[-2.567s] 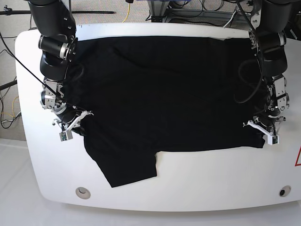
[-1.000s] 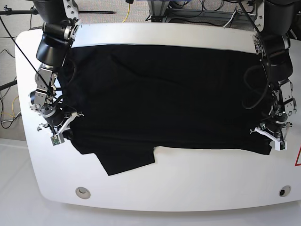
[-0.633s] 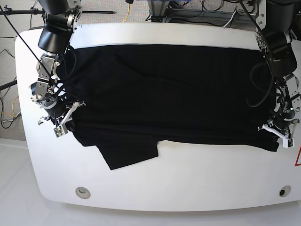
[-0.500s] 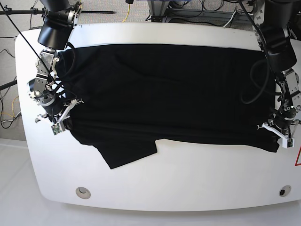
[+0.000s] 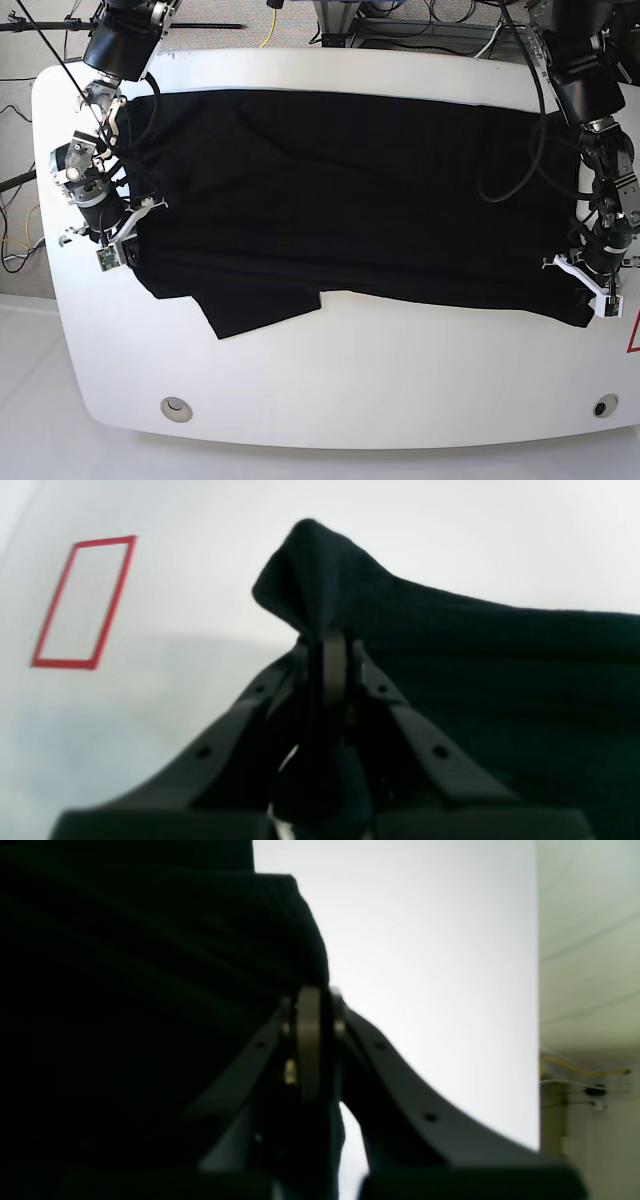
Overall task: Fold the T-shirt properly
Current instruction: 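Lift the hem corners with both grippers and fold them toward the collar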
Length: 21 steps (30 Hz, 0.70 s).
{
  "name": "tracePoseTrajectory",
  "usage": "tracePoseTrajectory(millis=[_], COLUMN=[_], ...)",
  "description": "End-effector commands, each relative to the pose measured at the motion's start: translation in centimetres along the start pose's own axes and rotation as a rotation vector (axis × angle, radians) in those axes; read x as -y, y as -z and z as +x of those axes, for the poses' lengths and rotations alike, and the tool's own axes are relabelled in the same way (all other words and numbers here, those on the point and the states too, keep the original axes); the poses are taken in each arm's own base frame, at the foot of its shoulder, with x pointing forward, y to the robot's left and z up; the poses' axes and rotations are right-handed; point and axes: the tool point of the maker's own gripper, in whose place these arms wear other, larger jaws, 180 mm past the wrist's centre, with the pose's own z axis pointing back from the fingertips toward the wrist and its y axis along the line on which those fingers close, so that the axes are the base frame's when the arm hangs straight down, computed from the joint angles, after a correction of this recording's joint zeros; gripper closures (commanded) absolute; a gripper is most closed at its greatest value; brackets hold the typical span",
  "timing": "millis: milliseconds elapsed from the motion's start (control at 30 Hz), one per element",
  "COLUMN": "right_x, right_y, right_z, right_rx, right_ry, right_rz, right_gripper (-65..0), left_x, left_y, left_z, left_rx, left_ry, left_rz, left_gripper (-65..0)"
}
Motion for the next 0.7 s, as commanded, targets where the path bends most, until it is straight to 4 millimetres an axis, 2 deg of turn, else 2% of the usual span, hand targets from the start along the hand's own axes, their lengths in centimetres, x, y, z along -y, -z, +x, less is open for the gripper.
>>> tracePoseTrajectory(millis=[0, 400, 667], right_x=[0.8, -1.9, -2.5], right_y=[-0.8, -3.9, -5.5], right_z=[2.1, 3.3, 3.0], right_rx=[0.061, 0.114, 0.108], right_ry=[-0.017, -0.054, -0.085], right_rz=[-0.051, -0.049, -0.050], right_gripper=[0.0, 0.0, 0.0], left_x=[-0.8, 0.7, 1.1], left_y=[-1.1, -4.4, -6.1], left_z=[2.6, 2.7, 2.1], left_rx=[0.061, 0.013, -0.017], left_ry=[0.032, 0.118, 0.165], left_rz=[0.039, 0.048, 0.055], left_gripper=[-1.2, -1.2, -1.2])
